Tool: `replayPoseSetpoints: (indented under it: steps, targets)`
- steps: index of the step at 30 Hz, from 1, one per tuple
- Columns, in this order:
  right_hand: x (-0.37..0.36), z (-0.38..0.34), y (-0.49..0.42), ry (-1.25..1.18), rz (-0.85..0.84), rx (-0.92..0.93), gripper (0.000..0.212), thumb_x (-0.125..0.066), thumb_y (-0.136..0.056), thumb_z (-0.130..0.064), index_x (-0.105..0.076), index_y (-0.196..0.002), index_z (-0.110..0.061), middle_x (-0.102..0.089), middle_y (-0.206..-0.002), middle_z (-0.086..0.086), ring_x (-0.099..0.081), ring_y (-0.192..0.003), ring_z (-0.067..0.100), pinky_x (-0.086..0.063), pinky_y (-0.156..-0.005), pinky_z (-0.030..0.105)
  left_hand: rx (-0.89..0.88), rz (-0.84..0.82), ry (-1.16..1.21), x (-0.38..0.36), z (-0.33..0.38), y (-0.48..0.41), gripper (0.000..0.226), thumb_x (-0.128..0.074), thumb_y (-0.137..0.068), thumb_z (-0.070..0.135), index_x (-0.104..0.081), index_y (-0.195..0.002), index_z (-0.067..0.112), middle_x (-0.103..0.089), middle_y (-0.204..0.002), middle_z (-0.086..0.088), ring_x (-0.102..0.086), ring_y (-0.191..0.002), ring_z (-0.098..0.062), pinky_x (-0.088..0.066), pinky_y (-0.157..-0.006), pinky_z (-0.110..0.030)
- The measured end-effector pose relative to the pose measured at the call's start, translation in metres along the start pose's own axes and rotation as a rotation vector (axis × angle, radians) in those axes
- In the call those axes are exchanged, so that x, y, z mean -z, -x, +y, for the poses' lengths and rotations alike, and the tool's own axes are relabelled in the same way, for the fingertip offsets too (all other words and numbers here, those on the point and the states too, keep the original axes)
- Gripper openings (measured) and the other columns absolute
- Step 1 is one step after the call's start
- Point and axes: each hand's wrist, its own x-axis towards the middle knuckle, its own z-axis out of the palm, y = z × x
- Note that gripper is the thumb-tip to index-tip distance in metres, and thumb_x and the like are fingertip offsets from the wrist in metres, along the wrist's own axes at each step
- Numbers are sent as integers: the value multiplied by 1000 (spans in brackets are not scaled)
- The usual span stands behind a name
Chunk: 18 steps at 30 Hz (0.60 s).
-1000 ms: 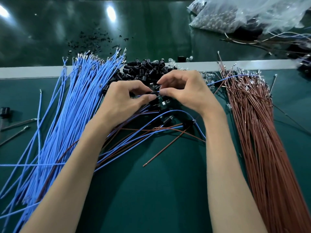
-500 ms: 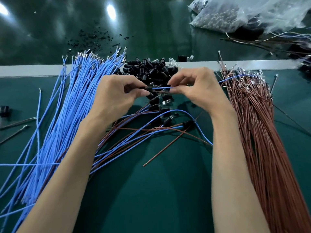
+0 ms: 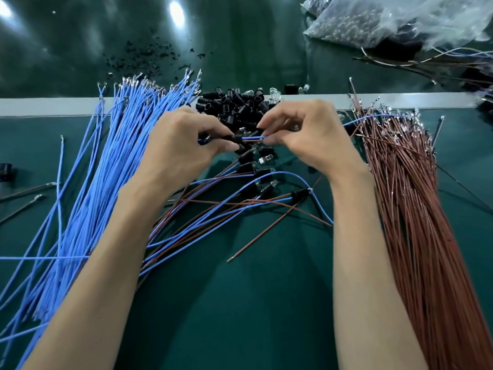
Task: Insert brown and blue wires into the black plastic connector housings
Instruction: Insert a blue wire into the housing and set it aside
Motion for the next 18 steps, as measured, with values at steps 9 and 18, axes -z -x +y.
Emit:
replayPoseSetpoints:
  steps: [9, 18]
  targets:
    - [1, 5, 1, 15, -24, -22, 23, -77, -70, 5, -73, -89, -8, -72, -79, 6, -67, -72, 11, -54, -73, 20, -17, 11, 33, 5, -2, -1, 23, -79, -73, 26, -76, -93, 15, -67, -78, 0, -61, -75, -21, -47, -73, -33]
    - [-7, -1, -1, -8, -47, -3, 26, -77, -68, 4, -73, -88, -12, -71, -75, -3, -68, -74, 9, -54, -73, 17, -28, 10, -53, 1, 1, 1, 23, -80, -73, 30, -77, -92, 17, -64, -74, 4, -59, -74, -20, -48, -72, -37]
